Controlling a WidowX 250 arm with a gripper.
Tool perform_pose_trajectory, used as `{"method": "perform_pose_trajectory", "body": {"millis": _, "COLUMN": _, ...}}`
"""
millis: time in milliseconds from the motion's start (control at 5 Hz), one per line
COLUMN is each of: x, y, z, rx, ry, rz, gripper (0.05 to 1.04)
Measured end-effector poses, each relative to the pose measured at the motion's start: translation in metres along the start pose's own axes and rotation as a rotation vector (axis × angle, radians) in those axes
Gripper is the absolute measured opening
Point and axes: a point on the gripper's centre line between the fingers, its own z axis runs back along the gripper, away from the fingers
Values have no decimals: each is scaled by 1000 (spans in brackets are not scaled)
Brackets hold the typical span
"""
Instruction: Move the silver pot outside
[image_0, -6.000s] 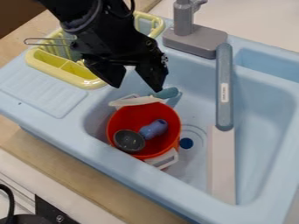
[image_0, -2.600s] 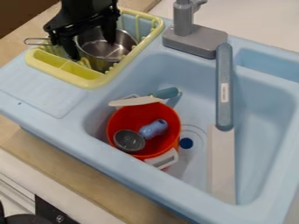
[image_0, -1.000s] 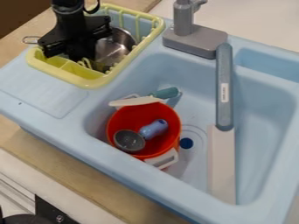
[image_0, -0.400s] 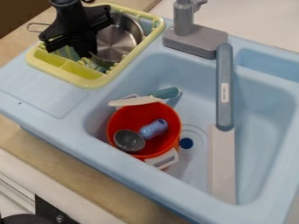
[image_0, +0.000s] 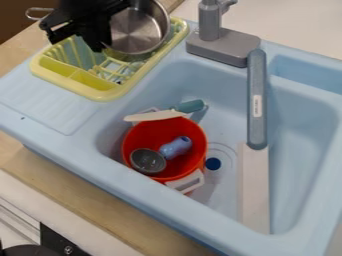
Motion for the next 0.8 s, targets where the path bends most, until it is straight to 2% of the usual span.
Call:
{"method": "perform_pose_trajectory", "body": {"millis": 200, "x": -1, "y": 8, "z": 8, "rx": 17, "ry": 16, "rz": 14, "gripper": 61}}
{"method": "perform_pose_trajectory", "body": {"millis": 400, "x": -3, "y": 22, "z": 17, "rx": 31, "ry": 58, "rz": -2, "gripper": 61}}
{"method": "perform_pose_trajectory", "body": {"millis": 600, "x": -7, "y": 40, "z": 27, "rx": 37, "ry": 132, "rz": 4, "gripper": 61}}
{"method": "perform_pose_trajectory", "body": {"millis": 800, "x": -7, "y": 61, "z": 42, "rx": 10, "ry": 129, "rz": 6, "gripper": 61}}
